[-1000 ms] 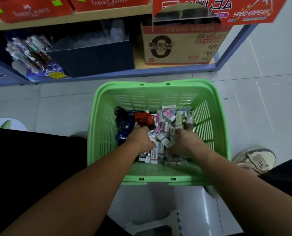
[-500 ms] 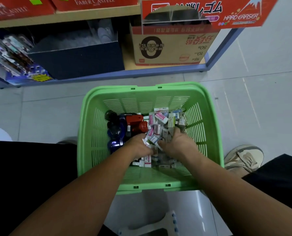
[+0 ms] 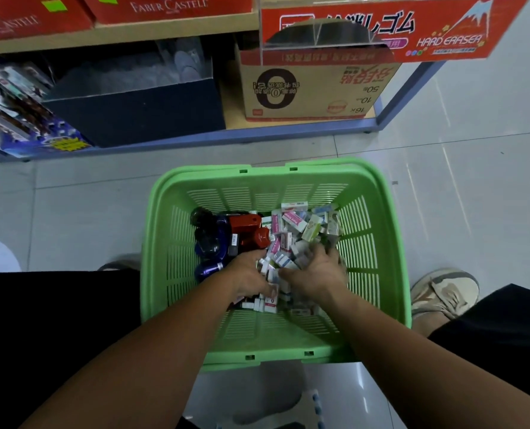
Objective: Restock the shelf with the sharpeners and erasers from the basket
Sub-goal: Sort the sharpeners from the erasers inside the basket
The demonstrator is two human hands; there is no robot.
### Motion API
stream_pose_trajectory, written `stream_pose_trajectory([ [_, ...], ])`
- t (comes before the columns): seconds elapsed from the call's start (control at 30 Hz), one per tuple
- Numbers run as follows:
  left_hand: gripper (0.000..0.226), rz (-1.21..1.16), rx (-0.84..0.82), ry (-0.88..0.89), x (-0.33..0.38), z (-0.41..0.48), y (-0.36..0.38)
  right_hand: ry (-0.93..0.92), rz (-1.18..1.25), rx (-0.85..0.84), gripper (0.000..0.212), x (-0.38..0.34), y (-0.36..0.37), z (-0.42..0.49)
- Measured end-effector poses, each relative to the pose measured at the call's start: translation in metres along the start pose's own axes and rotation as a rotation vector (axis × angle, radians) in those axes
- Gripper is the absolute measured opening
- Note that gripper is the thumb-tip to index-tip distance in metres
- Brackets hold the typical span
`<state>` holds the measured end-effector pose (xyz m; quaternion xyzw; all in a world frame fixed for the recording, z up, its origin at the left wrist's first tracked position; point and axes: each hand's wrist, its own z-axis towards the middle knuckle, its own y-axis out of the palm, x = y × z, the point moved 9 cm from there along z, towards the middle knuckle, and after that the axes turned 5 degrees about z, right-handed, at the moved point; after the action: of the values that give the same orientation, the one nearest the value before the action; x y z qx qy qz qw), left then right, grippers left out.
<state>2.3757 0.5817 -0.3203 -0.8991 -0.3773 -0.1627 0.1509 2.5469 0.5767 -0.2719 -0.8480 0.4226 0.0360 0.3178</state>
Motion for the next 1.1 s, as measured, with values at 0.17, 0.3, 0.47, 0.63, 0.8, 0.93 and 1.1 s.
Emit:
stream_pose_trajectory([
  [0.17, 0.113, -0.006, 0.027, -0.002, 0.001, 0.001, -0.004, 0.038, 0.161, -0.045, 0.093, 0.000, 0.007, 0.005],
  [0.3, 0.121, -0.004, 0.038, -0.004, 0.002, 0.000, -0.004, 0.035, 0.213, -0.062, 0.086, -0.001, 0.015, 0.011],
  [0.47, 0.105, 0.023, 0.080, 0.057, 0.009, -0.002, -0.004, 0.001, 0.262, -0.072, 0.087, 0.000, 0.008, 0.019],
  [0.63, 0.094, 0.029, 0.119, 0.133, 0.020, -0.013, -0.010, -0.077, 0.472, -0.172, 0.071, -0.011, 0.012, 0.016],
  [0.8, 0.073, -0.037, 0.137, 0.252, 0.041, -0.029, -0.008, -0.092, 0.533, -0.239, 0.059, -0.012, 0.001, 0.007],
  [0.93, 0.058, -0.178, 0.156, 0.322, 0.060, -0.035, -0.008, -0.115, 0.596, -0.210, 0.049, -0.020, -0.023, -0.001],
  [1.1, 0.045, -0.314, 0.168, 0.414, 0.094, -0.031, -0.012, -0.187, 0.633, -0.017, 0.043, -0.027, -0.059, -0.003],
])
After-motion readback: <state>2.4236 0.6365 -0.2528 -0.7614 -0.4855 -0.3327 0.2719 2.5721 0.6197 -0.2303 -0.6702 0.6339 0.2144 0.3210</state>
